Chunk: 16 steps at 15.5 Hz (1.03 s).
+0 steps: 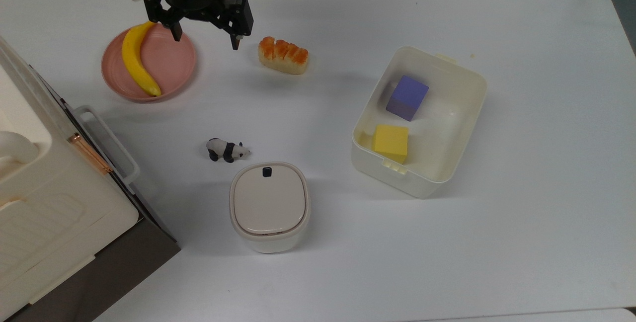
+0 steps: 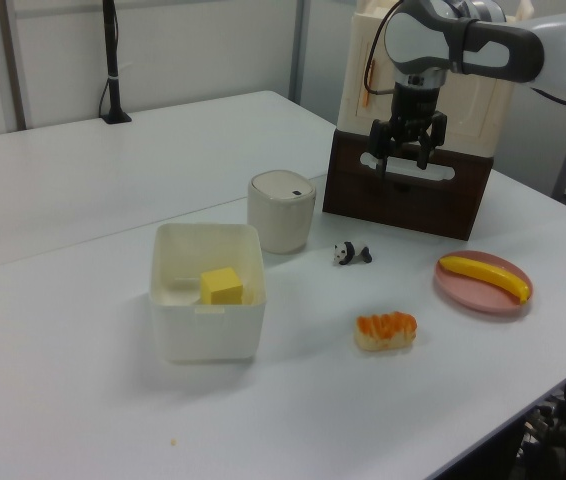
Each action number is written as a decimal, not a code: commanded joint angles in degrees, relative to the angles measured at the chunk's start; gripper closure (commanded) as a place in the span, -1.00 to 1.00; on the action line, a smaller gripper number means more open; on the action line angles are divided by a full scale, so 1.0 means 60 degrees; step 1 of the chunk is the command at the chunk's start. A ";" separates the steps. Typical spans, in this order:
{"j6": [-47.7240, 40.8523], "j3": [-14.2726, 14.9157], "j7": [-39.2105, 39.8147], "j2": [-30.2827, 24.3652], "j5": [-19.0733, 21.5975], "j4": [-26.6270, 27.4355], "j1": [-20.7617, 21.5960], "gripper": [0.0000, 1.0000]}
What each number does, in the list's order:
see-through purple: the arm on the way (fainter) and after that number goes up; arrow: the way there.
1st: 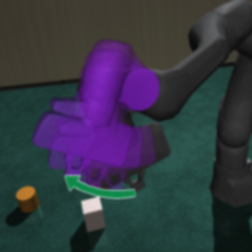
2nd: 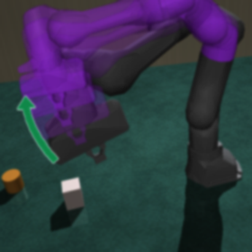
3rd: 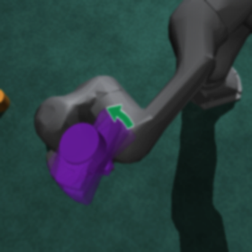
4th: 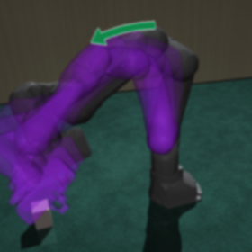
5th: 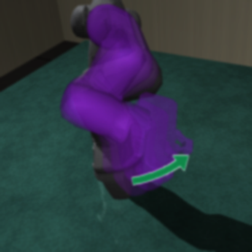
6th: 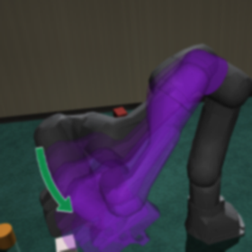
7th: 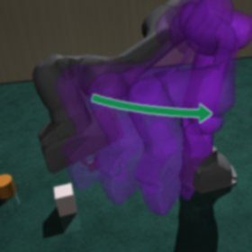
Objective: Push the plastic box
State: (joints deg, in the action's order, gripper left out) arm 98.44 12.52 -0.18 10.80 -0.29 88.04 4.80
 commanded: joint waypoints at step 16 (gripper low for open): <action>-0.0249 0.0052 0.0352 -0.0276 -0.0025 0.0151 -0.0068 -1.00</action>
State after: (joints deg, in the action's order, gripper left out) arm 98.44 12.74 0.28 10.68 -0.29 88.04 4.65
